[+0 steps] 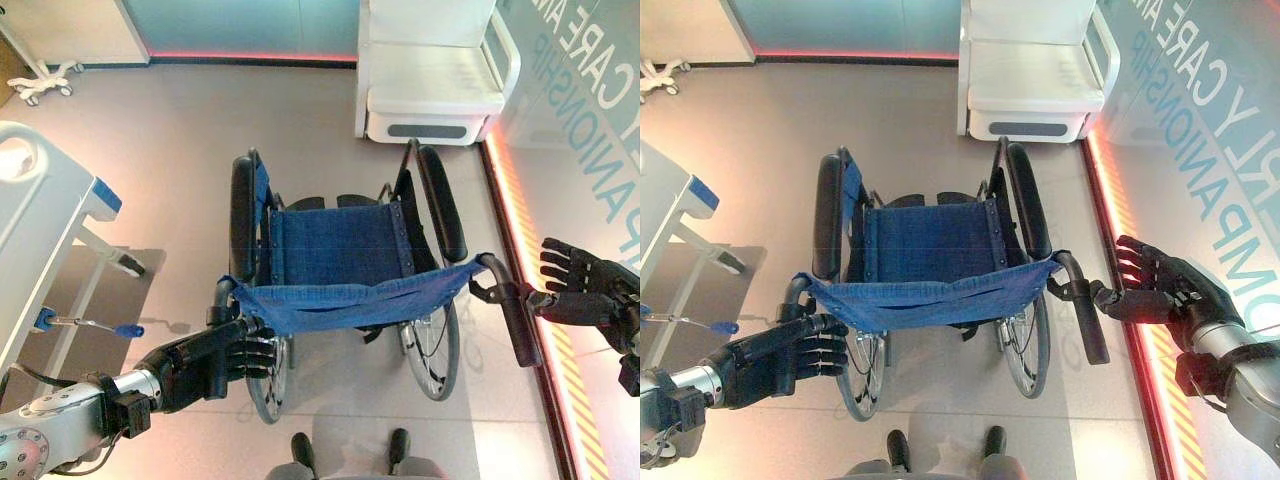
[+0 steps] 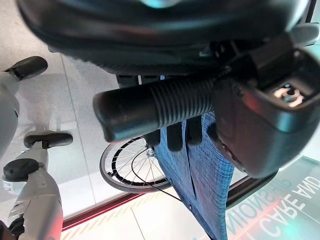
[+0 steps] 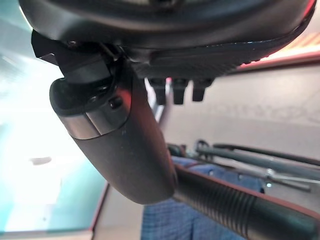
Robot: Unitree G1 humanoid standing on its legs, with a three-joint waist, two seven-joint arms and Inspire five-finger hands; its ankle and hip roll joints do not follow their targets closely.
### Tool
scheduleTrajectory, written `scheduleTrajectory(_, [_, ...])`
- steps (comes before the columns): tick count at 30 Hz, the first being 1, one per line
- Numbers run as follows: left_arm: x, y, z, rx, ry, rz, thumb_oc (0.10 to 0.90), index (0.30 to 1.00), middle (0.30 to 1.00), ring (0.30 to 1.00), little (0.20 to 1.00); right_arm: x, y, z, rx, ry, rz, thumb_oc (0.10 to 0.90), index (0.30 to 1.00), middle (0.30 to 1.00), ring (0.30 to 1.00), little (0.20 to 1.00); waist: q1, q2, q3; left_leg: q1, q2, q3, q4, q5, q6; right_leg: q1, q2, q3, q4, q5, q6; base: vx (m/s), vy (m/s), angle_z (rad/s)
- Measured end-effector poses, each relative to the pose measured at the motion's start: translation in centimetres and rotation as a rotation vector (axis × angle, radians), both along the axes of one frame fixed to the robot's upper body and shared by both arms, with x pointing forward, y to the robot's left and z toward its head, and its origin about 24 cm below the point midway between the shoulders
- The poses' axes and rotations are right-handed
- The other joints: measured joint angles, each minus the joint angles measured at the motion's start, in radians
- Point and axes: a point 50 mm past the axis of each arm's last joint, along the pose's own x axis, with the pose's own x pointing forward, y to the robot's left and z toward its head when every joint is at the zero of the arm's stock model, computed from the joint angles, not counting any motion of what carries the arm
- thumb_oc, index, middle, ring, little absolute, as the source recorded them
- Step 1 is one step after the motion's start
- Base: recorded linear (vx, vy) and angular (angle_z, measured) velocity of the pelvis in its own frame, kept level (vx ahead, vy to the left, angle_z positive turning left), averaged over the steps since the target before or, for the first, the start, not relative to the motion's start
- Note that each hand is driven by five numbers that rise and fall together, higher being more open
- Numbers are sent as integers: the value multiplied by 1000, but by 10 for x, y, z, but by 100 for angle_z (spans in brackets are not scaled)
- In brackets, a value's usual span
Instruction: Push the wheelchair next to the bed
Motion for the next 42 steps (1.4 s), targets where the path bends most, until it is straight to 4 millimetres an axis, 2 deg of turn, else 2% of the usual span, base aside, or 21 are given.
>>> scheduleTrajectory(6, [-1,-1,-3,-24,-9,18,400,300,300,300,300,-1,0,0,23,-37,-14,800,900,900,900,900,0,-1,1,3,0,3,0,0,0,1,0,3,0,1,0,0,-1,-1])
scheduleTrajectory(11, [3,-1,-6,-29,-3,26,400,300,300,300,300,7,3,18,57,-180,-31,800,900,900,900,900,1,-5,3,10,0,14,0,0,0,1,0,16,0,7,0,-5,4,-6])
scheduleTrajectory(21, [3,0,-6,-24,-4,33,400,300,300,300,300,7,6,18,147,-228,-28,800,900,900,900,900,1,-10,5,12,0,24,0,0,0,-2,0,22,0,10,-1,-3,0,-2])
scheduleTrajectory(27, [4,-1,-6,-26,-6,32,400,300,300,300,300,13,13,25,201,-288,2,800,900,900,900,900,3,-10,5,11,0,24,0,0,0,-2,0,21,0,10,-1,0,0,0])
scheduleTrajectory(33, [2,-1,-9,-43,-13,47,400,300,300,300,300,4,10,4,230,-178,-9,800,900,900,900,900,1,-9,5,10,0,24,0,0,0,-4,0,21,0,10,-1,0,0,0])
scheduleTrajectory(40, [5,-6,-13,-50,-38,41,400,300,300,300,300,1,30,-37,323,52,120,800,900,900,900,900,14,-9,5,10,-1,23,0,0,0,-2,-2,18,0,11,-1,6,3,0])
scheduleTrajectory(42, [6,-6,-13,-52,-39,40,400,300,300,300,300,2,27,-40,324,68,112,800,900,900,900,900,17,-10,5,12,-1,22,0,0,0,0,-2,17,0,11,-1,45,15,1])
